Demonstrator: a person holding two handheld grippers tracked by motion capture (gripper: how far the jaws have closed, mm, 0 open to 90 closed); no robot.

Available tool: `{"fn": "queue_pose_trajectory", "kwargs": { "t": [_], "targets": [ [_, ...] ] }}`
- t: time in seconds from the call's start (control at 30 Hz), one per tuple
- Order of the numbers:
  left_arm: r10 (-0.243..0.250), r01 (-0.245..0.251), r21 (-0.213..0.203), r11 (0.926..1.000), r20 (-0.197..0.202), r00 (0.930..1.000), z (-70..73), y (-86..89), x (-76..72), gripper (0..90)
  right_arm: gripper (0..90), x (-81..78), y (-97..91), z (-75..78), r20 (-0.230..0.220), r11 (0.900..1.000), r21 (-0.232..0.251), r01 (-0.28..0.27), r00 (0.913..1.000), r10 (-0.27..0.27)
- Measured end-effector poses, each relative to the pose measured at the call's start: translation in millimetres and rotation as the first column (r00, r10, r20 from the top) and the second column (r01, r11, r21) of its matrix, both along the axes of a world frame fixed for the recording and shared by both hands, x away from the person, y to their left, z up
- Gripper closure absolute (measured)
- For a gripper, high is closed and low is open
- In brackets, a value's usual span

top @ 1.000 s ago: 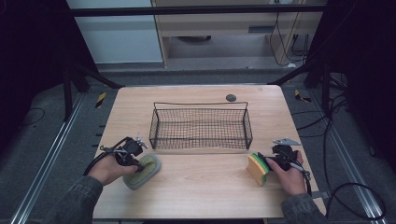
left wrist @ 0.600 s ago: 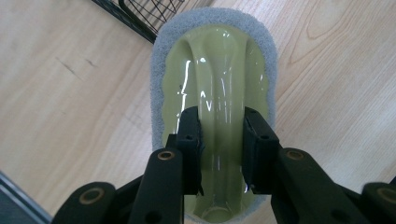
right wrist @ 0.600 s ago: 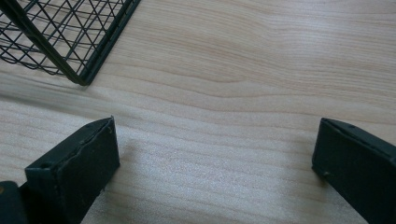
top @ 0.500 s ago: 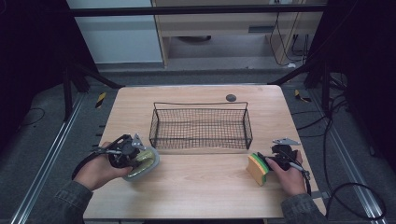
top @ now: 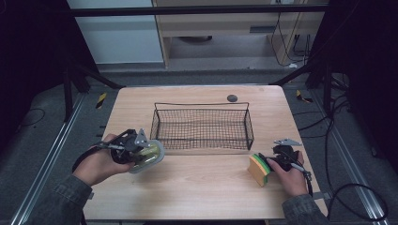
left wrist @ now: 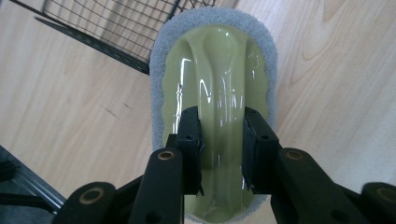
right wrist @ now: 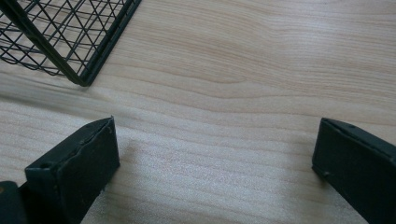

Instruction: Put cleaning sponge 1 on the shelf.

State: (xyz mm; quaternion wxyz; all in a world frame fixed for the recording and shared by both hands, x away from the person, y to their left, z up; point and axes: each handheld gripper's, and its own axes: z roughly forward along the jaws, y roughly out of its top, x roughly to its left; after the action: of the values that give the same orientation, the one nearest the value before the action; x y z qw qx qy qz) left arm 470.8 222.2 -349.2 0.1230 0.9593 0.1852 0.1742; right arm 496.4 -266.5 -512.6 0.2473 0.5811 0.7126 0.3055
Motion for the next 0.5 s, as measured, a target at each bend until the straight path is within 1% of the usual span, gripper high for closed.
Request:
{"fn": "queue_pose_trajectory", "kwargs": {
  "t": [0.07,0.1,0.17,0.23,0.27,0.3,0.33,0.43,0.5],
  "targets": [
    [-0.019,0.019,0.016,0.9997,0.025,0.9995,6.3,-2.2,4.6,71.0,0.8,0.0,0.0,0.0,0.000,1.0000,0.000,0.000,1.0000,0.000],
    [-0.027,0.027,0.022,0.9994,0.027,0.9993,8.4,-3.0,5.6,71.1,0.8,0.0,0.0,0.0,0.000,1.0000,0.000,0.000,1.0000,0.000],
    [-0.040,0.039,0.021,0.9990,0.053,0.9978,12.8,-5.5,6.4,71.1,0.8,0.1,0.0,0.0,0.000,1.0000,0.000,-0.001,1.0000,0.001],
    [-0.063,0.059,0.048,0.9971,0.070,0.9956,16.6,-8.9,6.0,71.1,0.8,0.0,0.0,0.0,0.000,1.0000,0.000,-0.001,1.0000,0.001],
    [-0.072,0.068,0.050,0.9964,0.075,0.9946,18.3,-10.3,6.3,71.1,0.8,0.0,0.0,0.0,0.000,1.0000,0.000,-0.001,1.0000,0.001],
    [-0.090,0.085,0.064,0.9943,0.081,0.9926,22.3,-12.5,8.2,71.1,0.8,0.0,0.0,0.0,0.000,1.0000,0.000,-0.001,1.0000,0.001],
    [-0.090,0.085,0.064,0.9943,0.081,0.9926,22.3,-12.5,8.2,71.1,0.8,0.0,0.0,0.0,0.000,1.0000,0.000,-0.001,1.0000,0.001],
    [-0.111,0.103,0.087,0.9909,0.100,0.9887,29.8,-14.5,13.4,71.0,0.8,0.0,0.0,0.0,0.000,1.0000,0.000,0.000,1.0000,0.000],
    [-0.119,0.110,0.080,0.9907,0.116,0.9861,33.0,-14.8,17.8,71.0,0.8,0.0,0.0,0.0,0.000,1.0000,0.000,-0.001,1.0000,0.001]
  ]
}}
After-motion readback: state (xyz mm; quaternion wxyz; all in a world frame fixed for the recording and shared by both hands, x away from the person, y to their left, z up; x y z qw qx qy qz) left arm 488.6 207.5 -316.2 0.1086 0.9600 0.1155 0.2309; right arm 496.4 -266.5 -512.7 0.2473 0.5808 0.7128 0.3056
